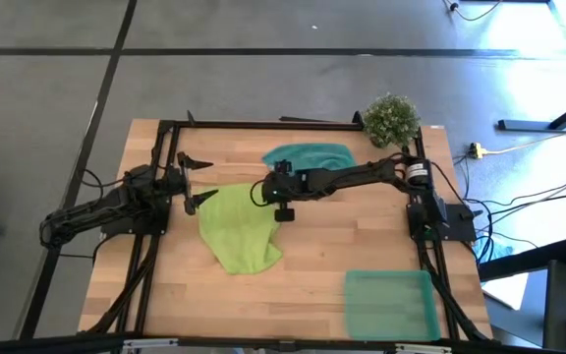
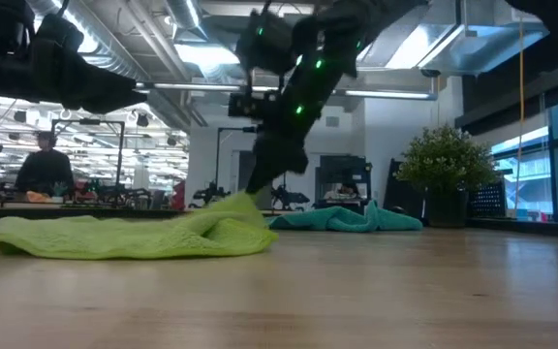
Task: Roll microfiber towels into tight, uniform cylinder then place into a basket
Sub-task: Fold the green microfiber cloth
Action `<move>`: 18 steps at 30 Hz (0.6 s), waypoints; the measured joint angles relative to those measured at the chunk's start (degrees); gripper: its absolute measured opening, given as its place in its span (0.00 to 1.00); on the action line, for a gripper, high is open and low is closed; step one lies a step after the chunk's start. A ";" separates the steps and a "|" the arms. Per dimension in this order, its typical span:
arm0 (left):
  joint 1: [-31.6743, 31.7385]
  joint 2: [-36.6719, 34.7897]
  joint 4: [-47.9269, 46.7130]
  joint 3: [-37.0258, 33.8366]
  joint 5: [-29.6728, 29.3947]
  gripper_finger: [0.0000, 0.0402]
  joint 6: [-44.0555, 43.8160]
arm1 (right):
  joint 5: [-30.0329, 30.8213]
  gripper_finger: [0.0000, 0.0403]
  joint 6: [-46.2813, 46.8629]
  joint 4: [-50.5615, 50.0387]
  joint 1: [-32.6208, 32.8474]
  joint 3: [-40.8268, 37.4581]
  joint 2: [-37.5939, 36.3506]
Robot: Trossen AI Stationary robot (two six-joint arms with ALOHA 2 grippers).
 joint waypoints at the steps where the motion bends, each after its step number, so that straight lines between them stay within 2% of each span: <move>1: 0.00 0.00 -0.24 0.56 -0.19 0.98 0.37 | 0.05 0.04 -0.13 -0.04 0.35 -0.02 -1.06; 4: 0.01 0.09 -2.42 3.12 -2.71 0.98 1.73 | 0.19 0.04 -0.86 -0.66 1.19 0.07 -4.43; 11: -0.02 4.92 -16.86 14.58 -7.72 0.98 4.20 | -0.12 0.04 -0.91 -3.04 1.90 0.17 -11.23; 18: -0.02 13.28 -16.96 17.46 -10.77 0.98 1.39 | -0.88 0.04 0.54 -4.56 1.29 0.17 -13.15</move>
